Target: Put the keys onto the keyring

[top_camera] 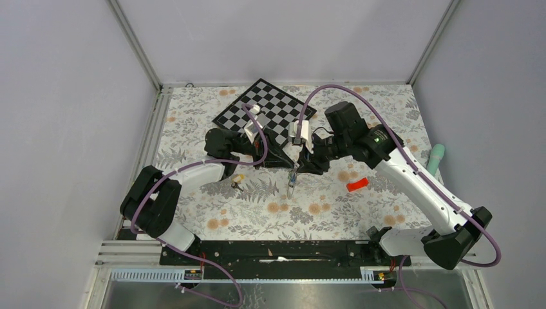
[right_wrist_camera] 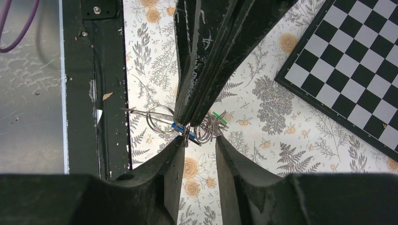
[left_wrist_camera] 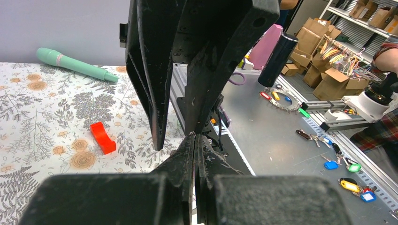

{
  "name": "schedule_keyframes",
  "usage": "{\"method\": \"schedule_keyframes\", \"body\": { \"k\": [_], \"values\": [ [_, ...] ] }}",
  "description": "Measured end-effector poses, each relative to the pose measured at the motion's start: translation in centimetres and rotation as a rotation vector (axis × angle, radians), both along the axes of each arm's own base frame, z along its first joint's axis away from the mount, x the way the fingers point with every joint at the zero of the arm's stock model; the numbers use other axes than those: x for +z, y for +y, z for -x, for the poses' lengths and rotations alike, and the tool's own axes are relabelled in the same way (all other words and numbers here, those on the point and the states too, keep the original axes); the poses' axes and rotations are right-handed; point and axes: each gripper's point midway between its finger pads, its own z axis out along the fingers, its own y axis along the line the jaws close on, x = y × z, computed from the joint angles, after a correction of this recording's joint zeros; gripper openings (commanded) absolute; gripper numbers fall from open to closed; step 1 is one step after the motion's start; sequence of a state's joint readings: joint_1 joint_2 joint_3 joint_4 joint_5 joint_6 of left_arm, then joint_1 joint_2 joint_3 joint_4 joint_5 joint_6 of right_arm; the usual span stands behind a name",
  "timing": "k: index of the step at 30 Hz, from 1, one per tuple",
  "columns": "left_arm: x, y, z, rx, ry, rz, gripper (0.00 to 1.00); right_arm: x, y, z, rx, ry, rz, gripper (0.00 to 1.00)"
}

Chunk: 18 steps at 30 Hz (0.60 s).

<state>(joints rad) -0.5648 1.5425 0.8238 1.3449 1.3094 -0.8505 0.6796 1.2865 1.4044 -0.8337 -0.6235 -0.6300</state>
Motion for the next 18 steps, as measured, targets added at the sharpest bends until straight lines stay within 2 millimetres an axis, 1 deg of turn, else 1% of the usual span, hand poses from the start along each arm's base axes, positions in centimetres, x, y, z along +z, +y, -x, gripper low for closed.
{"method": "schedule_keyframes", "body": {
  "k": [4,8,10,18],
  "values": [
    [-0.01,-0.05,-0.09,0.004,0.007,-0.001,0.0,0.3,0.2,0.18,0.012,0.003,-0.013,0.37],
    [-0.01,-0.07,-0.14,0.007,0.012,-0.002,0.0,0.35,0.29,0.27,0.018,0.007,-0.018,0.34],
    [0.0,-0.08,-0.15,0.008,0.012,-0.001,0.0,0.27,0.32,0.24,0.018,0.009,-0.016,0.3],
    [0.07,-0.13,-0.26,0.014,0.014,0.003,0.0,0.22,0.38,0.32,0.022,0.016,-0.018,0.07]
  ]
}}
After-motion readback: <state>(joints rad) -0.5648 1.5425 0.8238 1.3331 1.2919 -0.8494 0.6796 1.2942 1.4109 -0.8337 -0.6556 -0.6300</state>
